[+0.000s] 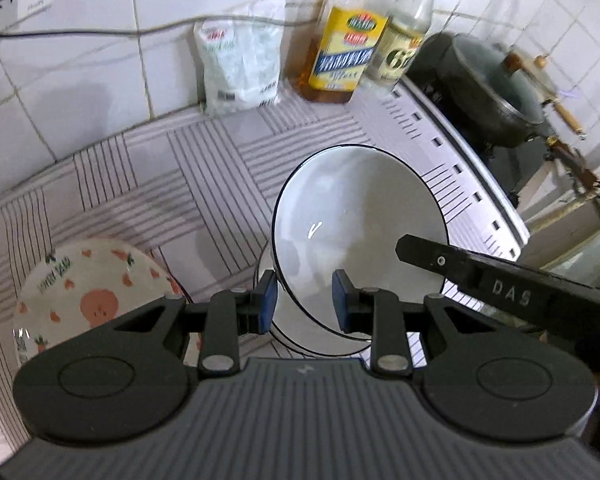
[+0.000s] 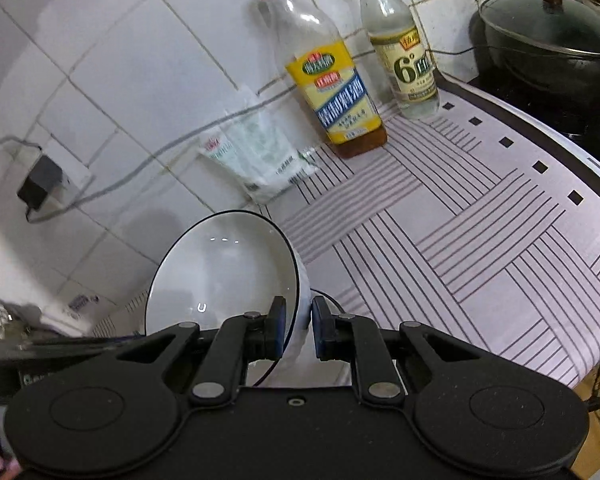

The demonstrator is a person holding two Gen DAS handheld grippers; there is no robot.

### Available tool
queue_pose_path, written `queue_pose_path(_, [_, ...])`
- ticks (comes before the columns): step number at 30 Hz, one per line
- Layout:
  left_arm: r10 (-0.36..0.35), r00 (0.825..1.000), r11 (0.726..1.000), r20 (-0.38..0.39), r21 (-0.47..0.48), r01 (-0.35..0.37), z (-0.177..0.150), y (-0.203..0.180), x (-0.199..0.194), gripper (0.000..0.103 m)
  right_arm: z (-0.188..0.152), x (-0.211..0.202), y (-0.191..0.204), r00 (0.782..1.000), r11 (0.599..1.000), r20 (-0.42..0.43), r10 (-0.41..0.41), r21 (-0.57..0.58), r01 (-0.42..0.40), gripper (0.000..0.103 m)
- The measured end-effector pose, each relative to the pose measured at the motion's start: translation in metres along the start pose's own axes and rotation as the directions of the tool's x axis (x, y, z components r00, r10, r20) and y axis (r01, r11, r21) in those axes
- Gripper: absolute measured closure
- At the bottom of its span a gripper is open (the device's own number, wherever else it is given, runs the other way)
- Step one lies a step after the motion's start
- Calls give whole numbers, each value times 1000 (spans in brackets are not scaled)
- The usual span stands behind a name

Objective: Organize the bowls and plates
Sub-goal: 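Carry the third white bowl with both tools and lower it onto the bowl stack, then open both tools and withdraw from the bowl stack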

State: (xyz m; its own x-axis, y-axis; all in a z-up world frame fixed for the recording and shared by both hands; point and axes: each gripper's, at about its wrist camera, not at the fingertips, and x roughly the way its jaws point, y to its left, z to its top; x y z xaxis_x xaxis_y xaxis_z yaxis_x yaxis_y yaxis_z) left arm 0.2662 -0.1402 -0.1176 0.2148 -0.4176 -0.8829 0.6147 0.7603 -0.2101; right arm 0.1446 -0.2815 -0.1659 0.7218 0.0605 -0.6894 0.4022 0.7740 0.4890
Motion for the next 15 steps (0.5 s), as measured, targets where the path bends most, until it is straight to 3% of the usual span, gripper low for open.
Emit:
queue_pose_path(9, [105,986,991,-127,-74,-115,-13,-18,32,76,-4,12,-9,999,983,-31,15,-185,-21,85])
queue_pose_path(15, [174,969,977,-173,-91,-192,-6,-25,43,76,-16,19,0,1000,916,-4,-25,-402,21,85])
